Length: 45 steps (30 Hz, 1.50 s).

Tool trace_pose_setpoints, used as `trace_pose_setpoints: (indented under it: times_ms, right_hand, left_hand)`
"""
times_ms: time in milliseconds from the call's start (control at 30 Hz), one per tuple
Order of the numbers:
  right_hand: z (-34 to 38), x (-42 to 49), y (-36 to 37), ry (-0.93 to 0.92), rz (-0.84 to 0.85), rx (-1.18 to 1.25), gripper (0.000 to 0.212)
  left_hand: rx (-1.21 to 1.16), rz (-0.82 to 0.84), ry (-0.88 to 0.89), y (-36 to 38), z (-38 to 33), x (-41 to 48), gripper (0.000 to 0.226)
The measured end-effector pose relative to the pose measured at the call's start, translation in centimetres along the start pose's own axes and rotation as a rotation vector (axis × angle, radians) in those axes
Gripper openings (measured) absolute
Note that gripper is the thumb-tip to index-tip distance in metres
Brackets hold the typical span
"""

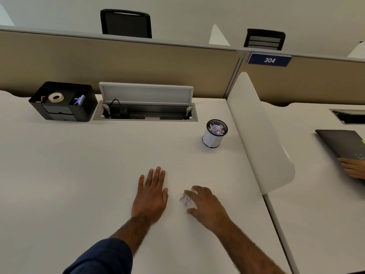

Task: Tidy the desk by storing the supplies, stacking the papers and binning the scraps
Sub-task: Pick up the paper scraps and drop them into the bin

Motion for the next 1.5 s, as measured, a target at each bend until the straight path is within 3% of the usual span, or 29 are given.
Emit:
trace_pose_setpoints:
  times_ms: [133,333,633,733,867,967,1067,1233,1333,1500]
  right_hand:
    - [2.8,0.6,1.9,-0.079,-0.046,-0.214,0.058]
    - [4.2,0.9,2.7,-0.087,-0.210,-0.253,0.030]
    - [2.8,1.3,1.4,-0.062,-0.270,-0.199,0.037]
    - [0.7,2.2,0.8,-0.026,-0.304,0.043,0.016]
    - [-2.6,2.6,-2.9,0.150,-0.291,0.603,0.020]
    - [-4.8,2.5,-6.6,0.170,-0.342,0.992,0.026]
    - [-6.4,3.1,-11.2,0.151,-0.418,1.173,0.020]
    - [-8.8,6.4,-19.3,0.137,-0.566,1.102,0.027]
    - [-9.6,8.9,-22.2,0.235,-0.619,0.815,0.027]
    - [-9.9,11.9,-23.4,0.323,-0.540,0.473,0.021]
  left_hand:
    - [0.002,-0.006,-0.008,0.1,0.0,-0.1,0.069]
    - [-0.008,-0.001,-0.008,0.1,-0.1,0.1,0.069]
    - [0.005,0.004,-0.007,0.1,0.0,0.0,0.070]
    - [0.015,0.010,-0.006,0.1,-0.1,0.0,0.070]
    - [-0.002,-0.020,0.003,0.2,0.1,0.1,0.067]
    - [-0.015,-0.031,0.010,0.4,0.2,0.1,0.066]
    - [-0.017,-0.046,0.012,0.4,0.3,0.1,0.066]
    - [-0.014,-0.063,0.010,0.7,0.3,0.1,0.065]
    - [-0.016,-0.075,0.009,0.8,0.4,0.2,0.065]
    - [-0.018,-0.085,0.007,1.0,0.6,0.3,0.066]
Point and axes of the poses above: each hand's wrist, its own x-axis towards the middle knuckle, its own y-axis out of the palm, z = x × y, the point moved 4 cm from there along x, towards the middle knuckle, and after that the axes turned 13 degrees about z, right-handed, at the moved point
